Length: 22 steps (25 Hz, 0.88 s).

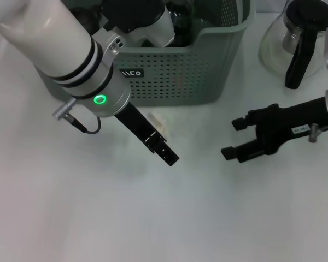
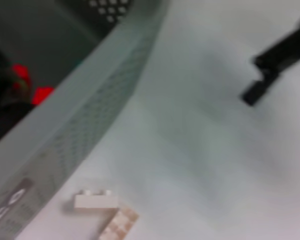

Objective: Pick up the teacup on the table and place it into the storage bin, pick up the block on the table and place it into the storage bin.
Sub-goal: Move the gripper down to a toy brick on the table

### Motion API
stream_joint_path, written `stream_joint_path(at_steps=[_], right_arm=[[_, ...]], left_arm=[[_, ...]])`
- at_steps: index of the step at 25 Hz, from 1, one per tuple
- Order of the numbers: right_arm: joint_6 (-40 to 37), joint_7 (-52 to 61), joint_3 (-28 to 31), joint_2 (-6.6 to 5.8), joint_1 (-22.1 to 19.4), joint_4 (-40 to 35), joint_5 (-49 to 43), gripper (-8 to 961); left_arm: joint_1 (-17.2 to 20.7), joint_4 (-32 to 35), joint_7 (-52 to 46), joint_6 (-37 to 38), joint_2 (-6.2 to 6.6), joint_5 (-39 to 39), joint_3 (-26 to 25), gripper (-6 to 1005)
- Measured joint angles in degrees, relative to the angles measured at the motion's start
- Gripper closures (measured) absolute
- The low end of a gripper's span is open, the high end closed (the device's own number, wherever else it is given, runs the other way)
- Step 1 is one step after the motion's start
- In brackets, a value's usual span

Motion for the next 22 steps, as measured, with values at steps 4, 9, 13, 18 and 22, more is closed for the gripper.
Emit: stream_joint_path(at_steps=[4, 9, 13, 18, 22], right_arm=[[-5.5, -1.4, -0.2, -0.92, 0.2, -1.9, -0.9, 12], [-8.5, -2.6, -0.2, -1.67, 0.3, -4.6, -1.5, 12], [-8.4, -3.7, -0.2, -1.79, 0.5, -5.2, -2.5, 12], [-8.4, -4.2, -0.2, -1.81, 0.9, -5.4, -3.1, 12], [-8.3, -4.7, -0.2, -1.68, 0.9, -5.4, -3.1, 12]], left_arm=[[-0.4, -1.9, -4.4, -2.5, -0.09, 1.1, 0.3, 48], [-1.8, -6.1, -9.7, -6.0, -0.17, 1.5, 0.8, 47], [-3.1, -8.9, -12.5, -8.4, -0.2, 1.6, 1.0, 47], [-4.2, -10.6, -14.9, -10.7, -0.15, 3.7, 1.0, 47], [-4.7, -11.0, -16.4, -11.9, -0.28, 6.0, 1.5, 48]])
